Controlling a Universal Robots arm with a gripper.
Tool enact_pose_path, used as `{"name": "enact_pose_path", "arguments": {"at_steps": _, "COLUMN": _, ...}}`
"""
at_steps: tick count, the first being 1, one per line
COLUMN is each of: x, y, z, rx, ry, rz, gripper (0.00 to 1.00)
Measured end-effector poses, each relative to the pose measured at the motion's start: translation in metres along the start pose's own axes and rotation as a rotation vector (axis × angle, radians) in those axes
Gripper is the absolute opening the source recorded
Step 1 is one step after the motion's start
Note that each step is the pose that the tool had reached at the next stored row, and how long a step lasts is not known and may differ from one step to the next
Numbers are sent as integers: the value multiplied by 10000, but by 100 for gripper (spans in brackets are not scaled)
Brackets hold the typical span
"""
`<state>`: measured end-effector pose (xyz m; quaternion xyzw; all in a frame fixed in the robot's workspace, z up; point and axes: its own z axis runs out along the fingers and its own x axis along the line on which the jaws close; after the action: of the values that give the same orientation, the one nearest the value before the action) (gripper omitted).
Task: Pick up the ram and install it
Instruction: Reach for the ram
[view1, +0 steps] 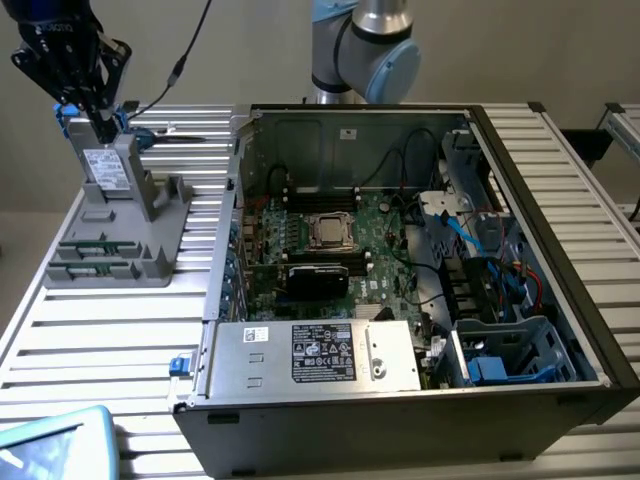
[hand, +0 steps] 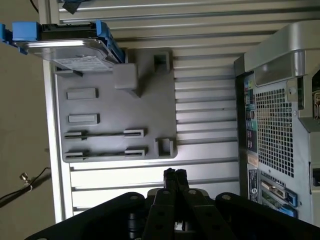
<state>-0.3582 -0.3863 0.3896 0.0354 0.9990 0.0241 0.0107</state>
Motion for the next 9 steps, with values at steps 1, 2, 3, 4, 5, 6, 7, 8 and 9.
{"name": "enact_pose_path", "arguments": {"at_steps": 1, "x": 22, "y": -2, "z": 0, "rx": 1, "ry": 1, "rz": -1, "gripper": 11}}
{"name": "enact_pose_path", "arguments": {"at_steps": 2, "x": 44, "y": -3, "z": 1, "rx": 1, "ry": 1, "rz": 0, "gripper": 11}}
{"name": "enact_pose_path", "arguments": {"at_steps": 3, "x": 67, "y": -5, "z": 1, "rx": 1, "ry": 1, "rz": 0, "gripper": 11}}
{"name": "enact_pose_path", "arguments": {"at_steps": 4, "x": 90, "y": -7, "z": 2, "rx": 1, "ry": 1, "rz": 0, "gripper": 11}}
{"name": "enact_pose_path", "arguments": {"at_steps": 5, "x": 114, "y": -8, "z": 2, "rx": 1, "ry": 1, "rz": 0, "gripper": 11}}
{"name": "enact_pose_path", "arguments": {"at_steps": 6, "x": 137, "y": -10, "z": 3, "rx": 0, "ry": 0, "rz": 0, "gripper": 11}}
{"name": "enact_pose_path", "arguments": {"at_steps": 7, "x": 164, "y": -12, "z": 4, "rx": 1, "ry": 0, "rz": 0, "gripper": 11}}
{"name": "enact_pose_path", "arguments": {"at_steps": 8, "x": 188, "y": -14, "z": 5, "rx": 1, "ry": 1, "rz": 0, "gripper": 11}}
{"name": "enact_pose_path", "arguments": {"at_steps": 9, "x": 212, "y": -15, "z": 6, "rx": 1, "ry": 1, "rz": 0, "gripper": 11}}
